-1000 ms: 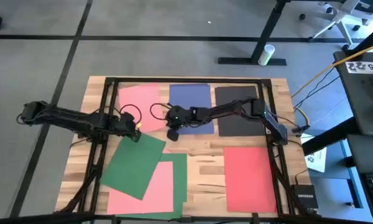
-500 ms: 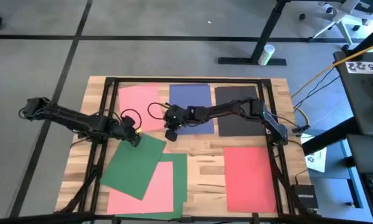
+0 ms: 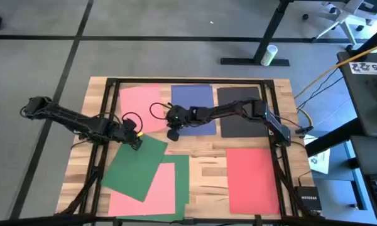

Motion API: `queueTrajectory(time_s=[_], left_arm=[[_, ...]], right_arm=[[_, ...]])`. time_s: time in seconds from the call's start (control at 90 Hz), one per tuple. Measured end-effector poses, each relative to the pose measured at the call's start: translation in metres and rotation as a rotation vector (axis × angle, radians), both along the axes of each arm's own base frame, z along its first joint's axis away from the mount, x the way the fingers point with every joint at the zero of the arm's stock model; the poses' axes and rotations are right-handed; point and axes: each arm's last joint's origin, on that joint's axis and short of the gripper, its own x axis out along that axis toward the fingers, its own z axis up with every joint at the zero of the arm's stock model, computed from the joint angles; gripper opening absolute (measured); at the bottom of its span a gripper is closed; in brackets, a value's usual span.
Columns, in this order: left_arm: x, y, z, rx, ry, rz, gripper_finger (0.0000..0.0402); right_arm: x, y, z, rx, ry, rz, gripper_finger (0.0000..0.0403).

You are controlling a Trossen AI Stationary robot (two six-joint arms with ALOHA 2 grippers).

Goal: Organize paper
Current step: Move the pink paper to the top left of the table

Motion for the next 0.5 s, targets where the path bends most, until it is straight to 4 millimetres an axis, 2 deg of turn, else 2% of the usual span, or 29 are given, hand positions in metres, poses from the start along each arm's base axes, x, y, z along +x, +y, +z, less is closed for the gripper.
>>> queueTrajectory(time_s=[0.122,0.3,0.5], left_arm=[[0.0,0.0,0.0,0.001,-0.001,-0.002,0.0],[0.0,0.0,0.0,0.005,0.003,-0.009,0.0],[0.0,0.0,0.0,0.016,0.006,-0.031,0.0]], right_arm=[[0.007,-0.001,-0.007,0.013,0.01,0.011,0.0],[0.022,-0.002,-0.007,0.03,-0.008,0.03,0.0],[0.031,-0.002,0.0,0.042,-0.035,0.047,0.0]])
